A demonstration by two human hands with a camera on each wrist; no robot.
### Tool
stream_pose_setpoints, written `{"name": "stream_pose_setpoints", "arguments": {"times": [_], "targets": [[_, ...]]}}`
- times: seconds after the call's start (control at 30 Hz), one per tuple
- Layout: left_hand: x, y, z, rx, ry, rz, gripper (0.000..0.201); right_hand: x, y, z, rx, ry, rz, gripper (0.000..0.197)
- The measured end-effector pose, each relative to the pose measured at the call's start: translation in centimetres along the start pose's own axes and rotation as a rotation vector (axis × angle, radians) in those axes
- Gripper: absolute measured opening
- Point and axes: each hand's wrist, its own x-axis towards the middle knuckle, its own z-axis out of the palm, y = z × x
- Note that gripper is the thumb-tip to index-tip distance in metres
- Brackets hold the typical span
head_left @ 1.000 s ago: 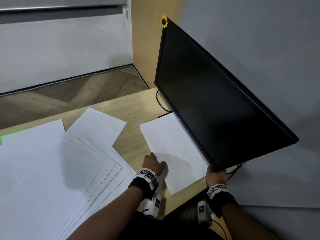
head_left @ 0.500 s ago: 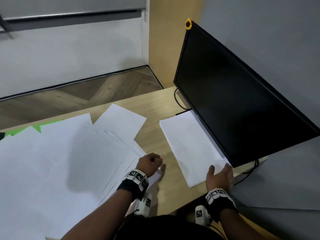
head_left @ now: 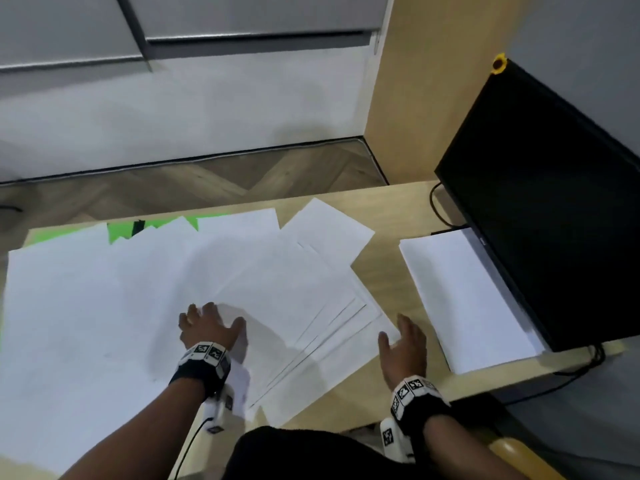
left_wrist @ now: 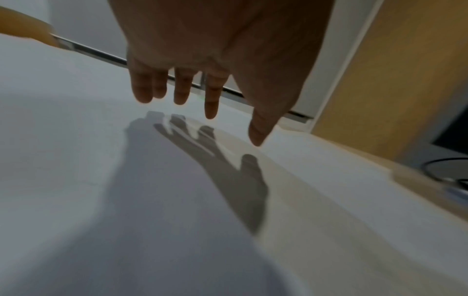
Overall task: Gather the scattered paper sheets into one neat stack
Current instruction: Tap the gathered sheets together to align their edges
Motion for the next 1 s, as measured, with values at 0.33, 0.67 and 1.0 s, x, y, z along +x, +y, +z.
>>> {"name": "stream_pose_setpoints", "arguments": {"times": [0.33,0.67,1.0], "targets": [[-0.3,-4.9,-0.8,0.187,-0.05,0.175,0.092,-3.6,-6.8,4.6,-0.192,-0.362,0.029,0.08],[-1.4,-6.8,-0.8,0.127,-0.239,0.393,0.078,-6.2,-11.7,8.6,-0.094,-0.36,0.027,0.089],[0.8,-8.2,-3.0,0.019,-0.118,0.431,0.046,-9.0,-11.5,9.8,0.088,-0.348,-0.072,0.079]]}}
